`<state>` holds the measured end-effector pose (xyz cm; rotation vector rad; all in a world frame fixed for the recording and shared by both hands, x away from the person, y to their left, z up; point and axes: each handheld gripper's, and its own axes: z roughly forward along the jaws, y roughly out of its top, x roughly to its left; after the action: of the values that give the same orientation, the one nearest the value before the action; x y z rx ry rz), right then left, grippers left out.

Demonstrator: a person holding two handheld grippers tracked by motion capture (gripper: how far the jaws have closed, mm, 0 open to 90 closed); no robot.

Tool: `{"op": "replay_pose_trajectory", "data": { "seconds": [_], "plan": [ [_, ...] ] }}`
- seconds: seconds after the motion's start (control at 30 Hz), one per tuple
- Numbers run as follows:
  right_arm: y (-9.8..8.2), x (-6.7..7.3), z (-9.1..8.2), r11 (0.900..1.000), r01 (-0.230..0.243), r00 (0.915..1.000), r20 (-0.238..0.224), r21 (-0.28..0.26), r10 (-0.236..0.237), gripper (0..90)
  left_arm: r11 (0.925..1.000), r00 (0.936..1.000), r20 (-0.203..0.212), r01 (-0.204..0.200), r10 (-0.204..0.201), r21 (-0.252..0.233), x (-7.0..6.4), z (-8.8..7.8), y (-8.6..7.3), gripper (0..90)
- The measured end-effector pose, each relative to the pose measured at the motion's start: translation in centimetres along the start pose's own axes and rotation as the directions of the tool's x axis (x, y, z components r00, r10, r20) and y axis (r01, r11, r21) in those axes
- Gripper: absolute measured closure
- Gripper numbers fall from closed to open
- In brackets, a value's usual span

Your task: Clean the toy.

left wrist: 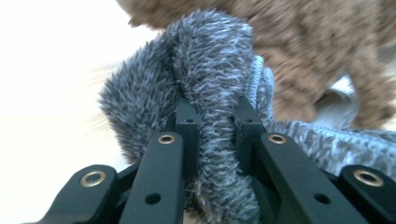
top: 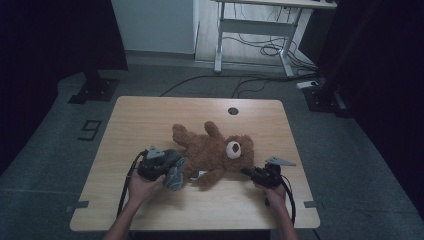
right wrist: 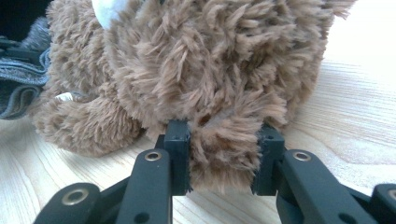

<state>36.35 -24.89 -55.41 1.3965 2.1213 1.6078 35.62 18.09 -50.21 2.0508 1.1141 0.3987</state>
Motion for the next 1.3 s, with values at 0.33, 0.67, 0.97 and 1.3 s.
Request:
{"op": "replay_pose_trajectory", "data": {
  "seconds": [0.33,0.67,0.97,1.3],
  "plan": [
    [0.0,0.0,0.0,1.000,-0.001,1.0000,0.004,-0.012,0.001,66.0,0.9955,0.9973,0.055,0.052,-0.048,-0.079,0.7,-1.0,1.4,76.8],
    [0.0,0.2,0.0,1.000,0.002,0.9999,0.014,-0.013,-0.002,66.1,0.9846,0.9841,0.144,-0.082,0.104,-0.154,-5.9,0.3,9.3,76.9],
    [-0.1,0.3,0.0,1.000,0.001,0.9998,0.018,-0.015,-0.001,66.0,0.9877,0.9769,0.152,-0.142,0.151,-0.065,-9.9,6.1,14.1,76.9],
    [-0.1,0.5,0.1,1.000,0.003,0.9993,0.037,-0.010,-0.003,66.4,0.9888,0.9827,0.110,-0.148,0.149,-0.020,-9.5,8.0,12.9,77.1]
  ]
}}
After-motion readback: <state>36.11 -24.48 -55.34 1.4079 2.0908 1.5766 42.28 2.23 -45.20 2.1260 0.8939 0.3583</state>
